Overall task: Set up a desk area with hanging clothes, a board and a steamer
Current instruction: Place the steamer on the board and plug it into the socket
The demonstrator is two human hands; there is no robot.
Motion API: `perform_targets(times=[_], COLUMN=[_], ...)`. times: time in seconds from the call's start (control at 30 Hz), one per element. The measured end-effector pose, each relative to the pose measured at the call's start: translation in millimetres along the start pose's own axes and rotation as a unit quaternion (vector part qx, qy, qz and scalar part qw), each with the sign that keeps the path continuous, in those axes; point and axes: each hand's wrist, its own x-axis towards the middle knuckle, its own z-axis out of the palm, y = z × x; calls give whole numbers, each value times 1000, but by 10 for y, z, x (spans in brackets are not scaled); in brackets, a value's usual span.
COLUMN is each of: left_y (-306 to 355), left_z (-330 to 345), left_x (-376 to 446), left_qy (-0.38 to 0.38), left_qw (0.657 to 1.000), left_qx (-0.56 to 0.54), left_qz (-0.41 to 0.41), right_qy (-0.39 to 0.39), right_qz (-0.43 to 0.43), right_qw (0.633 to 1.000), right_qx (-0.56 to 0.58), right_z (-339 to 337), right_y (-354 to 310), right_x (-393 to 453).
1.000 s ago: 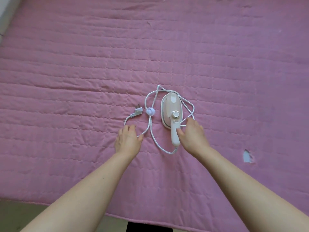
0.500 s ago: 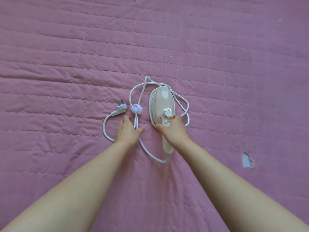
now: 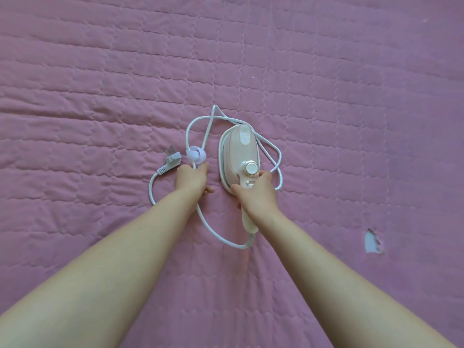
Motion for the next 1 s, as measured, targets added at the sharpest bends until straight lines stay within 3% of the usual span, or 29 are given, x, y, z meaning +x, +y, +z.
perform_targets(times=[0.2,0.4,0.53,0.67,1.0], left_y=[20,-30,-25,-53,-212], left_z=[189,241,262,235,8], left_x=[33,52,27,35,-142], left_qy=[-18,-72,-59,-86,-141], left_qw=[997,994,997,994,982], left_qx=[-79,-77,-34,-59,-90], left_qz=[-11,0,33,19,83], right_qy=[17,40,68,86,83], right_qz=[-26,-54,-67,-69,-73], right_qw=[999,998,995,994,994], right_qx=[9,20,7,1,-21], right_z=[-8,25,29,27,34], right_y=[54,118,151,173,101], right_x=[3,11,28,0,-365])
